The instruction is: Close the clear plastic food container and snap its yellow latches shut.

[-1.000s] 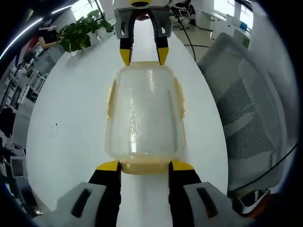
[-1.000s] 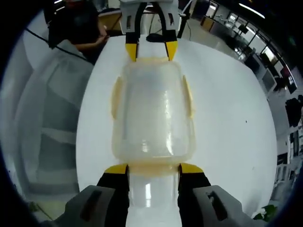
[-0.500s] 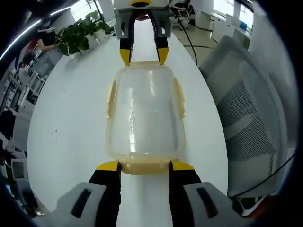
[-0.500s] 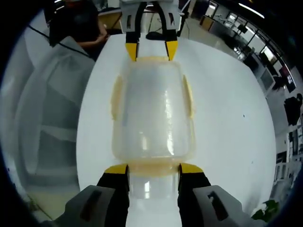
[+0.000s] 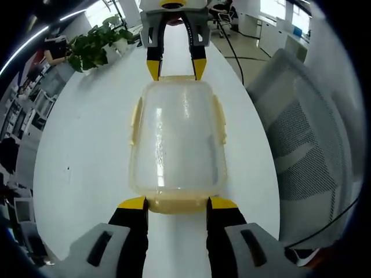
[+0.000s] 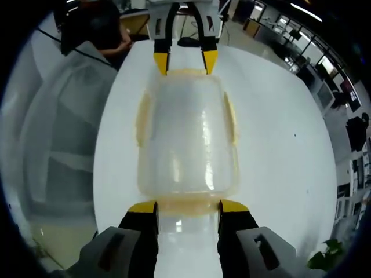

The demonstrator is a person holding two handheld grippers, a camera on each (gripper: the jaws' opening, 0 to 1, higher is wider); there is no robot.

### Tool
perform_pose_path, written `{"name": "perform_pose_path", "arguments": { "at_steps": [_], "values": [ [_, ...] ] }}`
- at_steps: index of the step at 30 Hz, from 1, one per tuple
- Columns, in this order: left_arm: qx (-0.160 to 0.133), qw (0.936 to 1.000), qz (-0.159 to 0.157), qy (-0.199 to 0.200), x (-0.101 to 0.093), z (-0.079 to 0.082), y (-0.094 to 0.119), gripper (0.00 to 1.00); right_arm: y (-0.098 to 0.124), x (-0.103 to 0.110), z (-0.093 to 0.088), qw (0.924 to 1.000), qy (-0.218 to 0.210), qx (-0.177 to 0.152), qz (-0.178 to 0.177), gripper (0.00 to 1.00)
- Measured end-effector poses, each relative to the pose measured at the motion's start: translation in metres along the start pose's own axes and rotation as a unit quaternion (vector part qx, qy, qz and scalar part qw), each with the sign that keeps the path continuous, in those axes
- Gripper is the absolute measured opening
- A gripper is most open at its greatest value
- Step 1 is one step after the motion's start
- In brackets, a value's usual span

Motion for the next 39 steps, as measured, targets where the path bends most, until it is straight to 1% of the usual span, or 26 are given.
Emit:
{"name": "perform_pose_path", "arguments": {
  "at_steps": [15,19,31,39],
  "values": [
    [-0.003,1.0,-0.001,0.001,0.003,0.015,-0.009,0.38,0.006,-0.001,-0.017,1.0,-0.001,0.002,-0.001,0.38],
    [-0.004,1.0,-0.003,0.002,0.003,0.018,-0.012,0.38,0.007,-0.001,-0.021,1.0,-0.001,0.002,0.001,0.38],
    [-0.009,0.9999,-0.008,0.009,-0.001,0.033,-0.023,0.38,0.011,-0.002,-0.04,0.9999,-0.001,0.009,0.006,0.38],
    [-0.012,0.9998,-0.009,0.012,0.0,0.04,-0.029,0.38,0.012,-0.004,-0.048,0.9999,-0.001,0.012,0.009,0.38]
  ]
}}
Point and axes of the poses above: the point that each gripper's makers call its tool centre point, and the gripper's own axes: y roughly backward along the fingers, x roughly to its left, z roughly out of its top, the point moved 3 cm from there along y, roughly backward along the fingers, and after that the axes turned 14 degrees about z, right-handed, at the moved point
